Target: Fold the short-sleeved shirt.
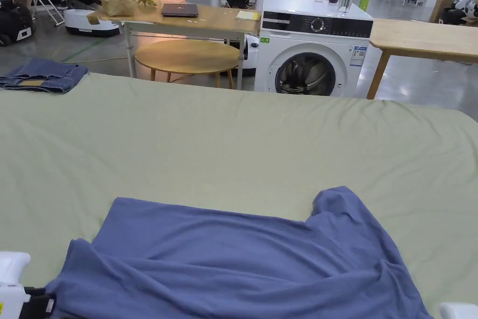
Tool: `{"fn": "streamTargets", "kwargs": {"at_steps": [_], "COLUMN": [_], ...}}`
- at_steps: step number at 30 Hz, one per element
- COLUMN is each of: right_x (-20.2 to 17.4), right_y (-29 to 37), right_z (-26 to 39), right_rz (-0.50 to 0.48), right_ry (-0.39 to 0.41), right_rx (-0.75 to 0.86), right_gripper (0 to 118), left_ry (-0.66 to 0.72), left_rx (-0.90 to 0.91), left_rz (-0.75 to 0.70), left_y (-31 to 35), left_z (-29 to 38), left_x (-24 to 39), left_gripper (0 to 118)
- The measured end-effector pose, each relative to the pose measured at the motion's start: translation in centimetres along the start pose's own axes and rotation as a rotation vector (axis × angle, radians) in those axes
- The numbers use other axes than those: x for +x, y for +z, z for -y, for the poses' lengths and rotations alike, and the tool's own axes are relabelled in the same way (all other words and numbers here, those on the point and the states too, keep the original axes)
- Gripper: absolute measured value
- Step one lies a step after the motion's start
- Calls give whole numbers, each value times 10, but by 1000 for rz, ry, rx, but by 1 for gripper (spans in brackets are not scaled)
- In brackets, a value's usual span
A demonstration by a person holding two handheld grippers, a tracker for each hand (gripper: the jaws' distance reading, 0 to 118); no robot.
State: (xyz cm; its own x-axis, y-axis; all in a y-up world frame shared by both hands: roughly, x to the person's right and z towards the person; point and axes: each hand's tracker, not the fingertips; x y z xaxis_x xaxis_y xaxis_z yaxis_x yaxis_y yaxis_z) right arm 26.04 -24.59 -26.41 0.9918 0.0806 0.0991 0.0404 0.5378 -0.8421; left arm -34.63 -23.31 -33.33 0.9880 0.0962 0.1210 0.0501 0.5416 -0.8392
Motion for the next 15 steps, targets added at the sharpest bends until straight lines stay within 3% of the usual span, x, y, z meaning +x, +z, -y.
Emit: {"fn": "streamTargets", "kwargs": {"at_steps": [9,10,11,13,14,15], "right_x": [-6,-7,-8,-10,-11,-13], "right_y": [-13,-10,-3,16,24,35], "right_z": [-5,-9,-14,-25,-30,-39], "right_rz": [29,34,47,100,100,94], "right_ry": [4,9,8,4,-12,-29], "right_rx": [-1,-5,-2,104,144,187], "right_gripper": [5,9,26,55,57,57], "left_ry": [-14,-11,2,27,31,30], "left_rx": [-30,-35,-35,1,26,69], "left_rz": [-37,-37,-35,-26,-29,-26], "left_y": [-21,-18,-14,-2,2,8], "left_z": [9,6,3,-5,-10,-16], "left_x": [7,7,8,12,15,19], "left_gripper": [2,2,5,27,41,43]}}
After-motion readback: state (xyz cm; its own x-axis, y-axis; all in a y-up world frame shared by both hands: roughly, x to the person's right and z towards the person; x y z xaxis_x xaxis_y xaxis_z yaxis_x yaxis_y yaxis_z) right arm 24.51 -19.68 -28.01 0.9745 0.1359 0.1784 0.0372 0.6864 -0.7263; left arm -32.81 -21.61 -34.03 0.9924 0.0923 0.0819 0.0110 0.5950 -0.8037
